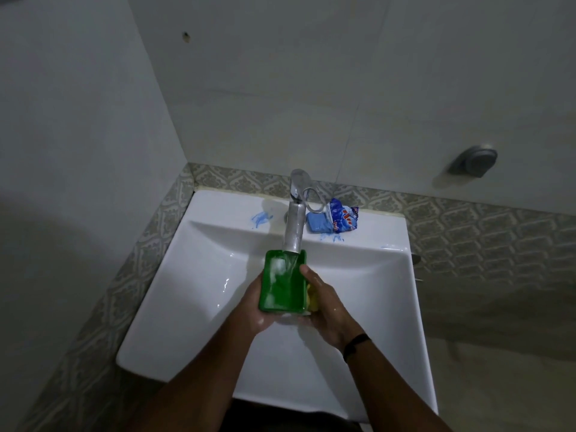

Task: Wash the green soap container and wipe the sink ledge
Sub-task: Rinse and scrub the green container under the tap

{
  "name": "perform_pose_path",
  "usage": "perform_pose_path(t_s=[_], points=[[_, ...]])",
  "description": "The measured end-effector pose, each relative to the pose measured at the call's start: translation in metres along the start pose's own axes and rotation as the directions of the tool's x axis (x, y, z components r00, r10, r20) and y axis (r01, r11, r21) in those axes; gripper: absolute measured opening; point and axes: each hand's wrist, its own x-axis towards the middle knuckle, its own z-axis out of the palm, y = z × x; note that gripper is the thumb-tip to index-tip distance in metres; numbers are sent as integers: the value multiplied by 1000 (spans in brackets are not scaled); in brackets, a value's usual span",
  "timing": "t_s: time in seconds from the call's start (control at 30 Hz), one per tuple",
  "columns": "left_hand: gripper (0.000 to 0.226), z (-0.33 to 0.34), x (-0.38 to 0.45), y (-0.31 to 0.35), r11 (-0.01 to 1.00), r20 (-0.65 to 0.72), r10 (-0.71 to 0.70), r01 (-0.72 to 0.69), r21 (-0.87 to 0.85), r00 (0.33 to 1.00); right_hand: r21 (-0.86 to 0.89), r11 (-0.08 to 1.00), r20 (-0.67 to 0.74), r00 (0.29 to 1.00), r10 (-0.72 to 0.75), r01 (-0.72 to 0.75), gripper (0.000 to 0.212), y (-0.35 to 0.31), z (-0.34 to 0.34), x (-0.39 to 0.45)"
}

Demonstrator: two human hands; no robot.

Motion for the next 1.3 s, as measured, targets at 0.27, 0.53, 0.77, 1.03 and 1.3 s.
perform_pose_path(t_s=[0.27, 0.53, 0.77, 1.03, 1.3], points=[[47, 30, 3, 2, 936, -359, 142, -7, 353, 922, -324, 909, -338, 866, -369, 261, 34, -7, -8, 2], [31, 65, -1, 2, 757, -316, 460, -181, 627, 830, -488, 778, -355, 724, -591, 396, 29, 10, 5, -3], [51, 57, 3, 2, 647, -184, 510, -234, 726, 840, -373, 823, -366, 747, -555, 428, 26, 12, 3, -8], [20, 18, -25, 18, 317, -7, 452, -153, 936, 892, -300, 913, -359, 855, -376, 276, 30, 10, 5, 5], [14, -11, -28, 28, 207, -51, 561, -81, 975, 826, -492, 852, -192, 932, -309, 181, 44, 30, 9, 1]])
